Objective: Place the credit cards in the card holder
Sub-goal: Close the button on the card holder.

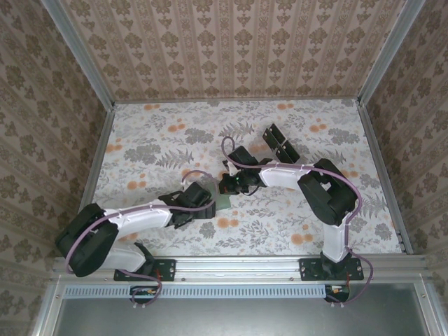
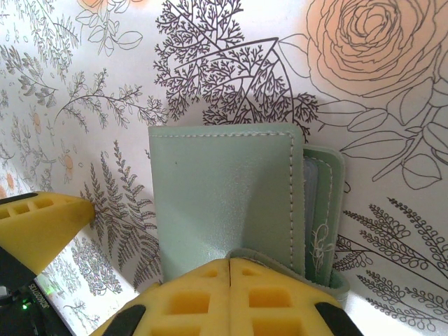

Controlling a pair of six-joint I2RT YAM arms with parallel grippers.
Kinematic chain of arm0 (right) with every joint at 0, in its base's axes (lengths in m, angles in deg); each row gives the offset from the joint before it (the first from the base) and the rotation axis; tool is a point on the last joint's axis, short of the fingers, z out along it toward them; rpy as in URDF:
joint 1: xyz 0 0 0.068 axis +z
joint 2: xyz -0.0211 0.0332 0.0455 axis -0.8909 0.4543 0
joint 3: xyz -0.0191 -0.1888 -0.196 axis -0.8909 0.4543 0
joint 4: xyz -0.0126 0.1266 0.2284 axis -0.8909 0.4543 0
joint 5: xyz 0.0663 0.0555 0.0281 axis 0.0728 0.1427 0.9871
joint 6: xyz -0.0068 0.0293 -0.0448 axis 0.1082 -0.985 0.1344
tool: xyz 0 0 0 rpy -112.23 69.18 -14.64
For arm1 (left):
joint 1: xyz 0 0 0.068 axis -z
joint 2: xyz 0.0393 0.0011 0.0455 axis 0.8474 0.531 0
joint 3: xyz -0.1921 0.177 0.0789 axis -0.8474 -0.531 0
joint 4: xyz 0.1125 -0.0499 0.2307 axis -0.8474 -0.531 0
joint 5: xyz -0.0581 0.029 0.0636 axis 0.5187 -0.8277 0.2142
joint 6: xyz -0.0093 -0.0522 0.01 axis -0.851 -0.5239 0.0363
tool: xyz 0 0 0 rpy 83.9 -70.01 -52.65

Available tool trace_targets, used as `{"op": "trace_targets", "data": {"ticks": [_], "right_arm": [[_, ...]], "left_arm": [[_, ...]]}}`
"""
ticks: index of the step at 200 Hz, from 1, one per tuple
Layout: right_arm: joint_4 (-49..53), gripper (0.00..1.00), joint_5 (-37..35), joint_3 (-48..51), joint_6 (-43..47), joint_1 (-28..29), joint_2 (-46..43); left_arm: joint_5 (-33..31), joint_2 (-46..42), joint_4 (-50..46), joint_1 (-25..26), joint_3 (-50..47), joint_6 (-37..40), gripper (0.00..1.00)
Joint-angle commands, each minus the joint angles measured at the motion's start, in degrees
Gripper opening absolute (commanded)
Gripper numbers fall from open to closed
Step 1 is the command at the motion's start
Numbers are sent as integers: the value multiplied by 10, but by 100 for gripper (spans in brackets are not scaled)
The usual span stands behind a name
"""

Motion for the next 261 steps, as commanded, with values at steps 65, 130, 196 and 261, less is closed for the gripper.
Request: {"op": "trace_targets", "data": {"ticks": [65,130,196,261], "right_arm": [[5,0,4,-6,1,7,19],[88,0,-67,-39,48,32,38],[191,0,-175,-86,99,73,78],[199,0,-165,-100,100,76,74]], "left_arm": [[33,51,39,0,-8,-8,100],[36,55,45,0,-12,-9,100],[38,55,48,2,-13,-10,100],[37,54,50,3,-17,-10,100]]}}
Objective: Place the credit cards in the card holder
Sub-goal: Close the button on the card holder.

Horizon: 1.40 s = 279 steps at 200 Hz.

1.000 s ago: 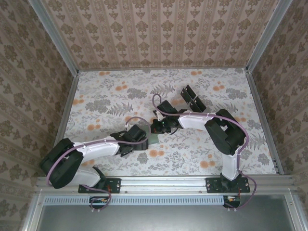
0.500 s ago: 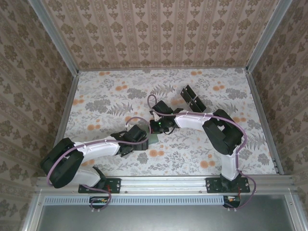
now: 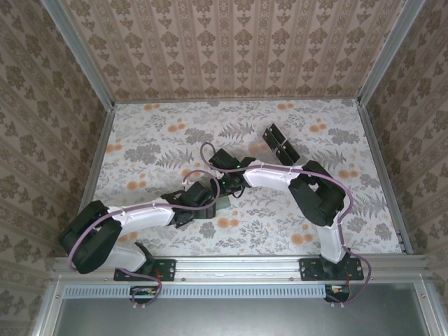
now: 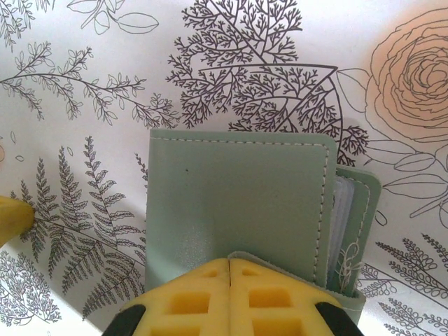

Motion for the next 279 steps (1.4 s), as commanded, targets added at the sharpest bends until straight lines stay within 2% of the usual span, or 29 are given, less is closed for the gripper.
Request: {"op": "trace_targets", "data": {"ticks": [1,38,112,163,203,233,279], "right_arm": [[68,0,-12,13,7,7,29],[76,0,-4,1,8,2,39],[16,0,32,74,-36,-20,57],[19,0,19,97,-46,-27,49],[7,0,1,134,-64,-33,40],[-2,0,-8,154,-82,-35,51],[-3,0,-16,157,-104,-37,59]], "left_arm": [[45,39,54,-2,-23,-10,100],[45,37,55,-1,-25,-12,100],[47,30,59,-1,-28,-11,100],[32,-34,18,-7,-17,-9,100],[35,-116,-33,-57,-10,-13,100],[54,-175,-52,-121,-13,-4,100],[83,-213,-70,-180,-12,23,100]]}}
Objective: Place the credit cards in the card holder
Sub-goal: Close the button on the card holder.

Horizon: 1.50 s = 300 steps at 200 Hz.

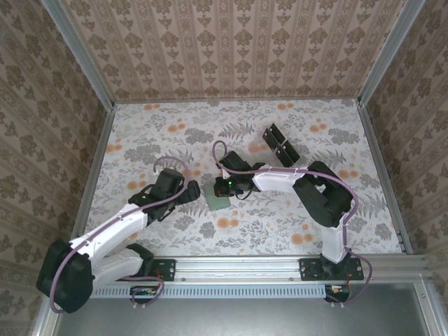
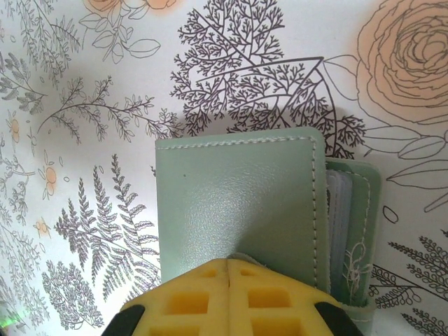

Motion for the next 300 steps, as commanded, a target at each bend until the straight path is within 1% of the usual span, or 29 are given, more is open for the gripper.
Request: {"op": "trace_targets", "data": {"ticks": [1,28,46,91,107,148,176,197,224,260,281,300], "right_arm": [[141,0,-81,48,-16,-7,86],[165,0,-87,21,-10,-7,112],[169,0,-87,24,-7,-7,114],[181,15,-82,15,-6,-6,84],[187,20,-75,-1,-4,-5,70],[197,31,-48,-62,1,-4,42],[208,32,-33,-113,8,-4,25],[213,34,-29,-132,13,-4,3],[213,36,-33,-129,17,-6,-32],[211,37,-49,-105,20,-14,-79],[209,39,-65,-81,25,-32,-121],[211,44,-85,-57,35,-58,-172]], "left_arm": [[26,-14,-26,-19,-5,21,100],[41,-19,-25,-31,-7,27,100],[45,-24,-22,-33,-9,28,100],[56,-26,-8,-35,-20,26,100],[57,-26,-8,-36,-20,28,100],[60,-20,-6,-40,-17,31,100],[60,-13,-5,-41,-14,31,100],[61,-10,-4,-41,-13,30,100],[59,-9,-2,-41,-13,29,100],[58,-4,-1,-41,-10,33,100],[47,-5,-8,-41,1,43,100],[20,-14,-30,-46,28,74,100]]}}
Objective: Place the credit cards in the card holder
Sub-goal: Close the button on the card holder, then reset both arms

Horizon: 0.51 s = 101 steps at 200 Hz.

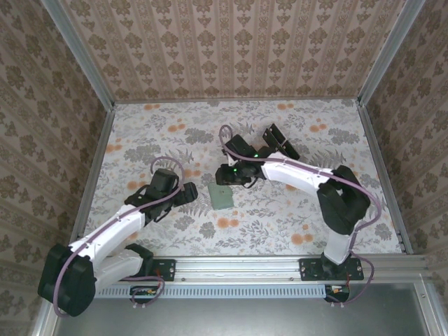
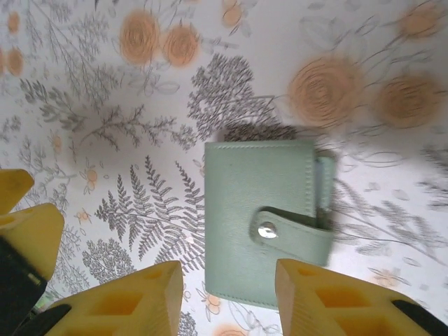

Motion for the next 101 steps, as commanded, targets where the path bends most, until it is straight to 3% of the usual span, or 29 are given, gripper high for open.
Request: {"op": "trace_targets", "data": {"ticks": [1,37,44,49,57,62,71,101], "right_arm": [[17,44,-42,30,18,-33,-68],[18,65,-96,83,44,-124,-189],[18,69,-103,92,52,-144,-211],[18,78,-108,97,60,-161,-229],[20,82,-125,102,71,-184,-252],[24,92,-137,103,78,-198,-265],[28,99,-163,107,90,-220,-286],[8,100,-260,141,110,-289,-334]], "left_arm": [[-34,-10,-24,-10,41,46,100],[-140,-30,-38,-47,104,130,100],[-158,-33,-16,-62,105,158,100],[-171,-37,4,-70,105,180,100],[-198,-41,45,-82,98,218,100],[-212,-43,74,-90,91,242,100],[-226,-45,118,-109,83,279,100],[-250,-29,233,-167,60,359,100]]}}
